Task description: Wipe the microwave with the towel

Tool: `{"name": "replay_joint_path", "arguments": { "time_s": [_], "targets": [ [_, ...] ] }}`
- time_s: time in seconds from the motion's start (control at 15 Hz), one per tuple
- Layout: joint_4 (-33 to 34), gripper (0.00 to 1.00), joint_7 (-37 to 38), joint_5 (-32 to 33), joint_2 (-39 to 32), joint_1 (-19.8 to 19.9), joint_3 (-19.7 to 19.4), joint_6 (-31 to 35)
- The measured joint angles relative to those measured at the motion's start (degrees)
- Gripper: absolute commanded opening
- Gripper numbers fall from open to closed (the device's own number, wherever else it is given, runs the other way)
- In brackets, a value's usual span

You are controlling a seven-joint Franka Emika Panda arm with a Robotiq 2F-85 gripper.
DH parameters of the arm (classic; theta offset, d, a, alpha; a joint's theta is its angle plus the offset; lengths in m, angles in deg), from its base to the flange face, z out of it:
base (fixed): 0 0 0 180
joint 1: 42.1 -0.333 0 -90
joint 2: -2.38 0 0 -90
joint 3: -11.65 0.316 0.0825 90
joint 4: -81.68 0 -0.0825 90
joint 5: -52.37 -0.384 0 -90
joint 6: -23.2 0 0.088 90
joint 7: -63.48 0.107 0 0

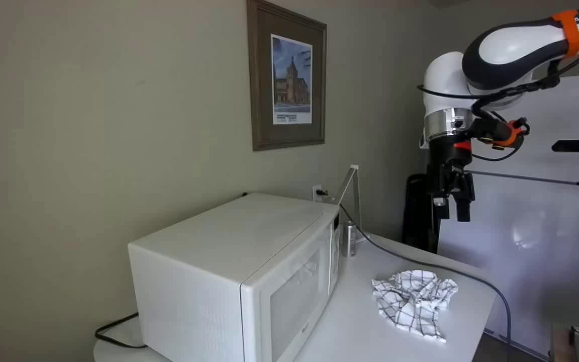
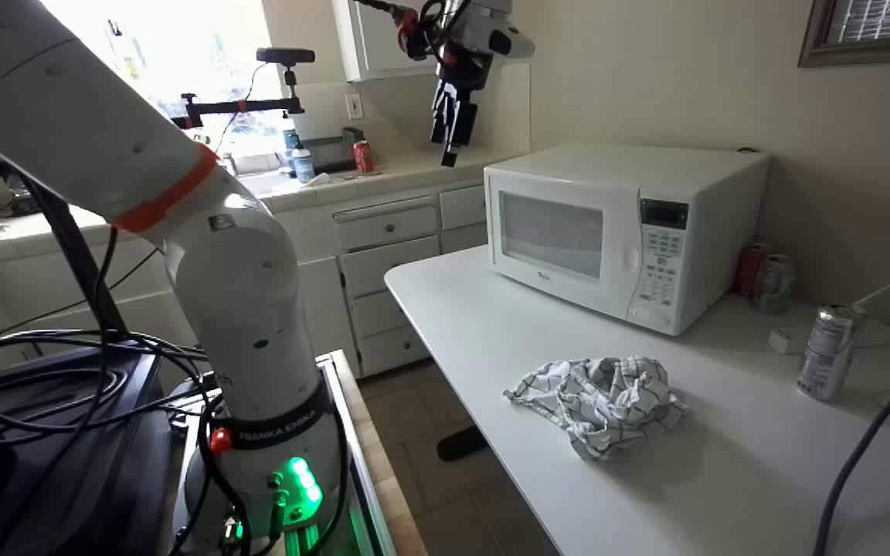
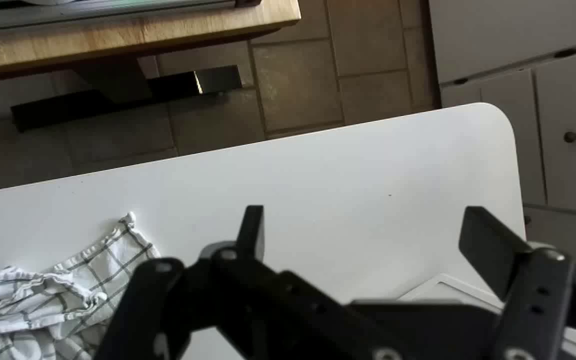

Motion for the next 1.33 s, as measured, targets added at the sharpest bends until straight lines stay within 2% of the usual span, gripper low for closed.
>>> {"name": "replay_joint_path", "arguments": {
  "time_s": [0.93,1.07,1.33],
  "targets": [
    [0.0,1.0,-0.1,0.0,0.0,0.2,0.1,0.0],
    [-0.3,1.0,1.6,0.1,-0.2,1.7,0.8,2.8],
    [-3.9,1.0,7.1,2.2,-2.1,6.2,2.8,13.8]
  ]
}}
